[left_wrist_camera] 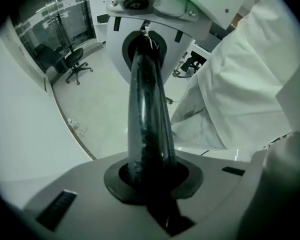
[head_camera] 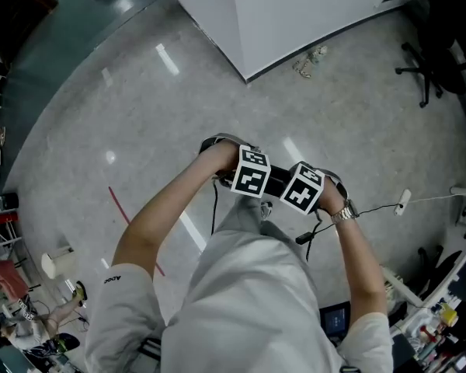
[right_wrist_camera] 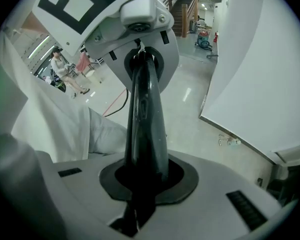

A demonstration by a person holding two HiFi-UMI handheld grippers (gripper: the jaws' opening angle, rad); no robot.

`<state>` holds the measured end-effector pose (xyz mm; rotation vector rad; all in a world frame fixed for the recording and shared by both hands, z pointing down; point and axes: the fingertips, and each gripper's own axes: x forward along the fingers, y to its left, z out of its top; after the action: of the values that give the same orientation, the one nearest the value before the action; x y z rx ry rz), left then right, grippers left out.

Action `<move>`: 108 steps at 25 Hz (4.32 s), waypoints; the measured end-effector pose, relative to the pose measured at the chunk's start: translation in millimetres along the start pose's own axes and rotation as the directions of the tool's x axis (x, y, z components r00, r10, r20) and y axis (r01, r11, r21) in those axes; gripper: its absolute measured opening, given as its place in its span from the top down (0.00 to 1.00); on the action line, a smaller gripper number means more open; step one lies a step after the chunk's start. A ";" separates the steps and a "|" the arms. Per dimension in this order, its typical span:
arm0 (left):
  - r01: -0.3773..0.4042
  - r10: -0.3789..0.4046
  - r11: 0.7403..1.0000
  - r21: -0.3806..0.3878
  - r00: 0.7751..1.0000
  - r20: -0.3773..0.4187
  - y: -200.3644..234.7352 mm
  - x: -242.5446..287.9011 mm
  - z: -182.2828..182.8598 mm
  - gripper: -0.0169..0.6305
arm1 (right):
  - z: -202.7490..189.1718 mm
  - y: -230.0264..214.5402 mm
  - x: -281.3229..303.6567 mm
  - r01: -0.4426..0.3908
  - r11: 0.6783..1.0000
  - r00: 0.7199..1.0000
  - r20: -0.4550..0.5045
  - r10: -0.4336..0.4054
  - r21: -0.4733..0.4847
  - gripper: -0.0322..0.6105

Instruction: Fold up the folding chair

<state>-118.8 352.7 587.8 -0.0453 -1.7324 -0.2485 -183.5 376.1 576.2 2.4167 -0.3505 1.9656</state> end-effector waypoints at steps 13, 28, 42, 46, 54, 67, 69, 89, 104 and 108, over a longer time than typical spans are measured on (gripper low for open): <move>0.056 -0.050 0.996 -0.075 0.995 0.086 91.6 -4.9 -0.7 0.89 | 2.2 -90.4 -2.1 -0.094 0.995 0.995 -0.041 0.095 0.013 0.88; 0.027 0.017 0.963 -0.266 0.987 0.162 142.3 -15.8 -43.6 0.89 | 49.1 -157.9 3.4 -0.110 0.969 0.987 -0.139 0.080 -0.223 0.88; -0.061 0.163 0.864 -0.500 0.973 0.163 228.6 -44.2 -96.6 0.89 | 119.6 -260.9 -2.7 -0.113 0.850 0.989 -0.144 0.044 -0.514 0.88; -0.018 0.114 0.877 -0.480 0.978 0.173 272.1 -48.1 -105.9 0.89 | 127.8 -302.1 -5.2 -0.151 0.881 0.987 -0.112 0.112 -0.448 0.88; 0.081 0.040 0.850 -0.520 0.975 0.217 349.4 -48.4 -138.7 0.89 | 157.6 -381.1 3.8 -0.241 0.869 0.970 -0.130 0.205 -0.433 0.88; 0.084 0.052 0.800 -0.595 0.977 0.209 388.0 -54.2 -159.3 0.89 | 181.5 -427.0 -0.8 -0.335 0.781 0.941 -0.144 0.307 -0.526 0.76; 0.077 0.056 0.801 -0.593 0.978 0.203 393.5 -59.5 -162.3 0.89 | 188.7 -439.1 -6.5 -0.306 0.800 0.950 -0.114 0.290 -0.516 0.64; -0.002 0.157 0.709 -0.705 0.975 0.155 475.6 -102.9 -264.6 0.88 | 286.4 -525.4 -165.4 -0.081 0.973 0.821 0.539 0.188 -0.216 0.57; -0.003 0.135 0.757 -0.653 0.979 0.151 517.2 -109.6 -288.0 0.84 | 267.0 -508.5 -125.3 -0.234 0.972 0.818 0.542 0.194 0.005 0.76; -0.057 0.192 0.755 -0.654 0.972 0.137 516.7 -106.7 -288.9 0.83 | 259.6 -513.4 -118.7 -0.240 0.970 0.819 0.546 0.176 0.048 0.85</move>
<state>267.9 813.3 600.8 -0.7188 -1.7527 -0.7618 135.6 858.9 475.1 3.1039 -0.5382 1.3405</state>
